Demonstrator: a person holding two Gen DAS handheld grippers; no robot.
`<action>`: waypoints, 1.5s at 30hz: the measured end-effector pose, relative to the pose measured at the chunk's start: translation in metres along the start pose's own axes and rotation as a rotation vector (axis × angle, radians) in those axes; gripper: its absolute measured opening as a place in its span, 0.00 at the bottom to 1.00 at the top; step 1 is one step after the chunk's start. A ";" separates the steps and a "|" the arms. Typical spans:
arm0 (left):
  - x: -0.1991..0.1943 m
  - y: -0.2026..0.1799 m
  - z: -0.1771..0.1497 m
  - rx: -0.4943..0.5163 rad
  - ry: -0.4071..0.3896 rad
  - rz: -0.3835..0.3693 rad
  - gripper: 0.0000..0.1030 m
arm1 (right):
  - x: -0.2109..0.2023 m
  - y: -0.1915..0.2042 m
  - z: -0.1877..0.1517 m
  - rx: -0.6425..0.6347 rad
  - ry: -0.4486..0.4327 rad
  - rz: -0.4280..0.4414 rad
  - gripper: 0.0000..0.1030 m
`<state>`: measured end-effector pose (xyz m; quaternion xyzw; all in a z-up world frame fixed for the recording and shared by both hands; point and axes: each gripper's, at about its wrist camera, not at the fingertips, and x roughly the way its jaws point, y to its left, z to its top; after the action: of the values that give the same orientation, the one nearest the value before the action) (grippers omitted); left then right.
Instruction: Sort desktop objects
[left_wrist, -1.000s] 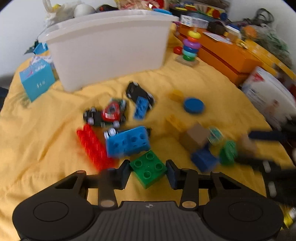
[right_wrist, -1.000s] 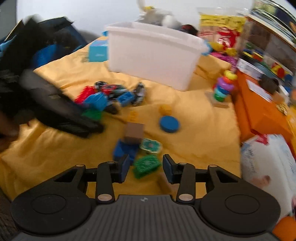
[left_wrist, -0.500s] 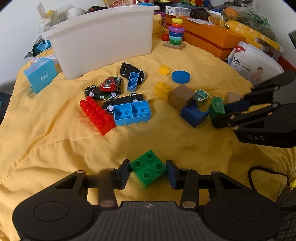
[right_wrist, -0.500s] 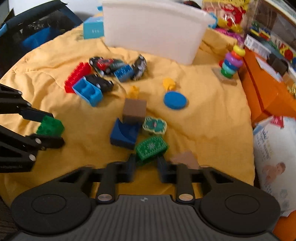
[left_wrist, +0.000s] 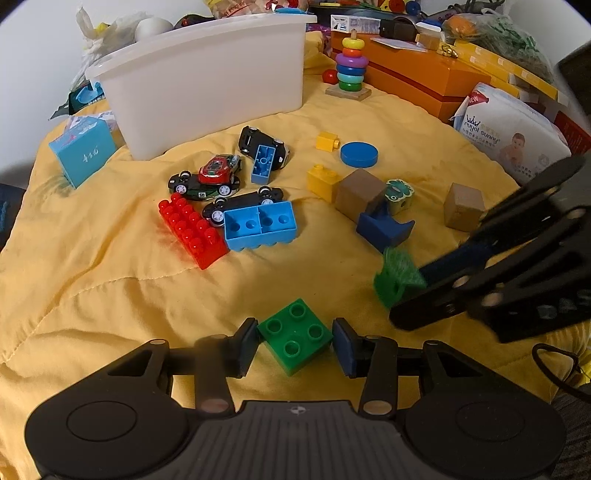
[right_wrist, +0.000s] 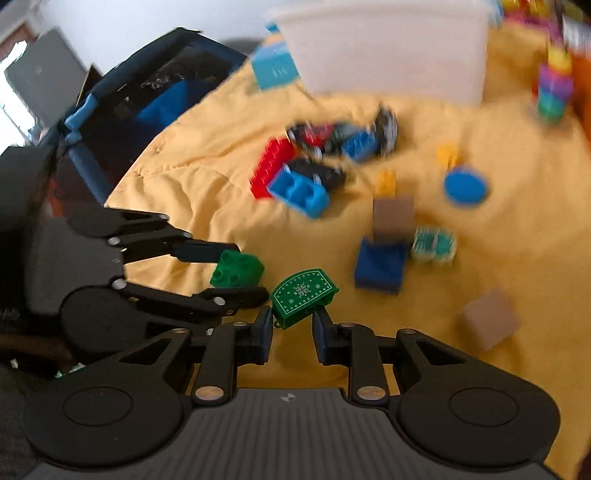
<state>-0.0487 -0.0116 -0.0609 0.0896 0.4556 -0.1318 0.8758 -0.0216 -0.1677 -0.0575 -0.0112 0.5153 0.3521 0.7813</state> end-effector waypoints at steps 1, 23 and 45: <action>0.000 -0.001 0.000 0.004 0.000 0.002 0.48 | 0.004 -0.004 0.000 0.021 0.020 -0.002 0.26; -0.004 0.000 -0.004 0.013 -0.008 0.002 0.50 | -0.020 0.025 -0.016 -0.320 -0.155 -0.323 0.43; -0.010 0.001 -0.008 0.006 -0.016 0.008 0.50 | -0.010 0.040 -0.019 -0.398 -0.132 -0.381 0.39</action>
<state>-0.0608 -0.0071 -0.0572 0.0928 0.4480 -0.1301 0.8797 -0.0616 -0.1507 -0.0444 -0.2383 0.3725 0.2930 0.8477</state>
